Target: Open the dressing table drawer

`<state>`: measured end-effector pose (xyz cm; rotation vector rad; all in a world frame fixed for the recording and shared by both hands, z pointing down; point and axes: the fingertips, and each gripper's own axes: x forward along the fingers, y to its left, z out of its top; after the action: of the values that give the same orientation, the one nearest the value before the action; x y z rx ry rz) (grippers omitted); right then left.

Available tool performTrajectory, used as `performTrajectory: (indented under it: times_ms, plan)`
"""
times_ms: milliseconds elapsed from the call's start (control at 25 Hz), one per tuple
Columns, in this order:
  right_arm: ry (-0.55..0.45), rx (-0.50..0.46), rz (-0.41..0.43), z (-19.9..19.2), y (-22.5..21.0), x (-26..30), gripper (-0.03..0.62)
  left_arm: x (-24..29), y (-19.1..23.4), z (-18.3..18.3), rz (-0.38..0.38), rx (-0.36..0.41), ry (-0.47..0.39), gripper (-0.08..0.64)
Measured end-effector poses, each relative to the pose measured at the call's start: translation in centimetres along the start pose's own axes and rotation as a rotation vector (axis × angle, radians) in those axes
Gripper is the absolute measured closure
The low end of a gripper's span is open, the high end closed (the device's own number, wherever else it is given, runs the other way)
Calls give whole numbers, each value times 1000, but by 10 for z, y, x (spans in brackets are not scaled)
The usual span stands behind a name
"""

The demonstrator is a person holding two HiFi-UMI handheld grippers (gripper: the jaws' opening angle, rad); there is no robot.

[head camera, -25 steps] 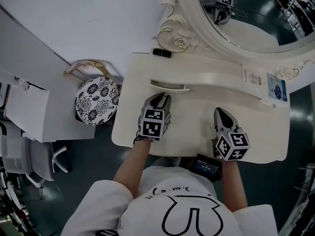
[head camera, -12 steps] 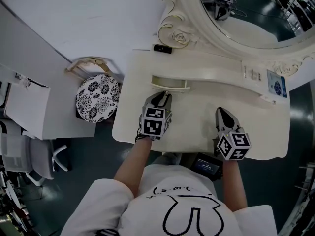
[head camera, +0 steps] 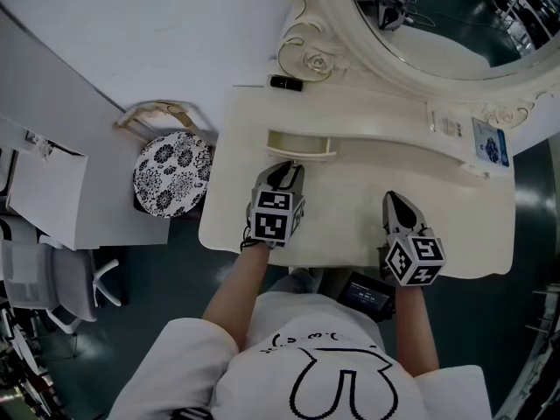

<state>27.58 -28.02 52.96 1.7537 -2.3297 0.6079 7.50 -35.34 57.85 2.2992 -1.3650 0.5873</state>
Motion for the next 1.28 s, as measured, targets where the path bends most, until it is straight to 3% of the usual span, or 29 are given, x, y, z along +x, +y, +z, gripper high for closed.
performTrajectory:
  times_ms: [1280]
  plan:
    - [-23, -13, 1, 0, 7, -19, 576, -21, -9, -14, 11, -29, 1, 440]
